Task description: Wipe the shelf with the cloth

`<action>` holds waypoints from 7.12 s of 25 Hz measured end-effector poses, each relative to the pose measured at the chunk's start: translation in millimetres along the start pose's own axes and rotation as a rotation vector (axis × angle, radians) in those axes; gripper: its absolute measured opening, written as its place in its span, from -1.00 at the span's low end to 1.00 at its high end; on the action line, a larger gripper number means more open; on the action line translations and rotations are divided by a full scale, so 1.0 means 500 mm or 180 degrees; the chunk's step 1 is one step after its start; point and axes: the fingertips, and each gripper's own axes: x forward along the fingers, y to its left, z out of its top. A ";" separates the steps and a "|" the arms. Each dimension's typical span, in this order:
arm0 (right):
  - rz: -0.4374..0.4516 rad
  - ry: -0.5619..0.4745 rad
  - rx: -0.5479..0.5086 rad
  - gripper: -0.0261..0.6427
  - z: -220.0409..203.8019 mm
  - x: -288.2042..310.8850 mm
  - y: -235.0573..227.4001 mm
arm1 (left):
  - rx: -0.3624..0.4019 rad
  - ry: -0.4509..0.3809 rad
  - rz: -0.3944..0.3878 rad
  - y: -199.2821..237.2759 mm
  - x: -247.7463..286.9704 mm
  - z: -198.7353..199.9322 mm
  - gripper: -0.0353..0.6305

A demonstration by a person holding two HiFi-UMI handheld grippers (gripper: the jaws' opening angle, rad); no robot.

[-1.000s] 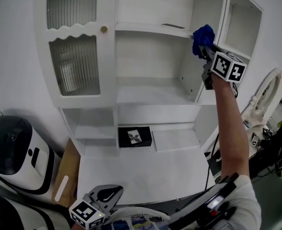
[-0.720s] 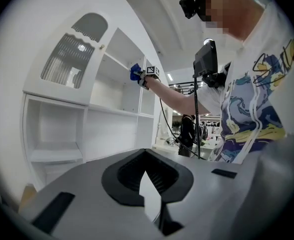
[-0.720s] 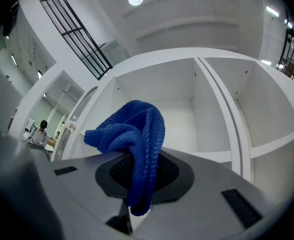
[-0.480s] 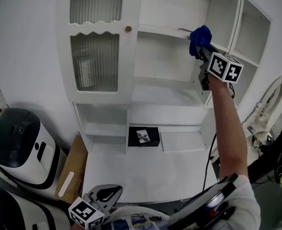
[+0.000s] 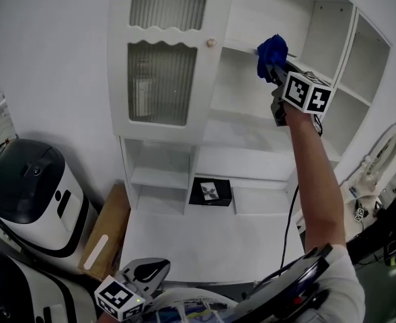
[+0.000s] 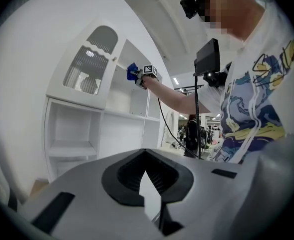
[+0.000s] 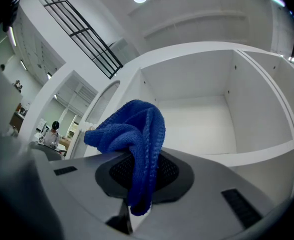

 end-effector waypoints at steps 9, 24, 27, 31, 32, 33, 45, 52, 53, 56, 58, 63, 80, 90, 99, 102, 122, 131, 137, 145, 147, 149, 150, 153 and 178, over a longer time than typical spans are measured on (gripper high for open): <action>0.0077 -0.0017 0.0094 -0.72 0.005 0.051 0.086 | -0.0032 -0.0038 0.0085 0.017 -0.051 -0.010 -0.88; 0.0180 0.0001 0.0379 -0.72 -0.006 0.096 0.173 | -0.0091 -0.0021 0.0178 0.030 -0.140 -0.040 -0.88; 0.0199 0.0004 0.0388 -0.72 -0.007 0.084 0.175 | -0.0083 -0.0019 0.0114 0.023 -0.152 -0.038 -0.88; 0.0139 0.0068 0.0287 -0.72 -0.040 0.040 0.167 | -0.0117 0.0021 0.0019 0.016 -0.164 -0.045 -0.88; 0.0107 0.0126 0.0266 -0.72 -0.060 0.028 0.160 | -0.0123 0.0043 -0.0016 0.014 -0.164 -0.050 -0.88; 0.0073 0.0198 0.0254 -0.72 -0.083 0.016 0.151 | -0.0111 0.0070 -0.0058 0.012 -0.163 -0.056 -0.88; 0.0119 0.1351 -0.0071 -0.72 -0.373 0.051 0.017 | 0.0059 0.0167 -0.0126 0.020 -0.040 -0.035 -0.88; 0.0663 0.1941 -0.1030 -0.72 -0.485 0.160 0.021 | -0.0055 0.0191 0.0113 0.046 0.028 -0.025 -0.88; 0.0769 0.2046 -0.1208 -0.72 -0.503 0.172 0.026 | -0.0076 0.0197 0.0163 0.051 0.034 -0.024 -0.88; 0.1078 0.2291 -0.1661 -0.72 -0.549 0.208 0.050 | -0.0126 0.0228 0.0276 0.063 0.050 -0.019 -0.88; 0.1265 0.2403 -0.1841 -0.72 -0.574 0.232 0.068 | -0.0132 0.0246 0.0341 0.067 0.062 -0.022 -0.88; 0.1477 0.2609 -0.2022 -0.72 -0.641 0.271 0.083 | -0.0245 0.0294 0.0490 0.073 0.084 -0.025 -0.88; 0.1295 0.3095 -0.2255 -0.72 -0.712 0.237 -0.084 | -0.0312 0.0342 0.0483 0.063 0.154 -0.032 -0.88; 0.0860 0.3618 -0.2365 -0.72 -0.731 0.152 -0.256 | -0.0290 0.0345 0.0369 0.046 0.180 -0.029 -0.88; 0.0488 0.4047 -0.2547 -0.72 -0.738 0.104 -0.340 | -0.0269 0.0350 0.0354 0.037 0.182 -0.027 -0.88; 0.0343 0.4137 -0.2462 -0.72 -0.746 0.093 -0.361 | -0.0251 0.0343 0.0365 0.036 0.174 -0.028 -0.88; 0.1289 0.3118 -0.2287 -0.72 -0.640 0.212 0.021 | -0.0168 0.0320 0.0662 0.047 0.057 -0.028 -0.88; 0.1510 0.3213 -0.2489 -0.72 -0.679 0.236 0.092 | -0.0242 0.0337 0.0758 0.056 0.041 -0.035 -0.88; 0.1350 0.3357 -0.2468 -0.72 -0.689 0.208 0.002 | -0.0242 0.0326 0.0650 0.057 0.066 -0.029 -0.88; 0.1000 0.3668 -0.2512 -0.72 -0.700 0.126 -0.150 | -0.0226 0.0337 0.0402 0.055 0.115 -0.030 -0.88; 0.0907 0.3779 -0.2550 -0.72 -0.704 0.102 -0.190 | -0.0202 0.0310 0.0332 0.051 0.130 -0.026 -0.88; 0.0807 0.3900 -0.2591 -0.72 -0.709 0.078 -0.231 | -0.0199 0.0302 0.0274 0.048 0.141 -0.024 -0.88; 0.0756 0.3959 -0.2606 -0.72 -0.712 0.067 -0.250 | -0.0200 0.0302 0.0251 0.046 0.146 -0.024 -0.88; 0.0635 0.4087 -0.2618 -0.72 -0.715 0.041 -0.293 | -0.0199 0.0312 0.0215 0.043 0.153 -0.027 -0.88; 0.1280 0.3352 -0.2427 -0.72 -0.610 0.141 0.068 | -0.0171 0.0354 0.0484 0.037 0.024 -0.041 -0.88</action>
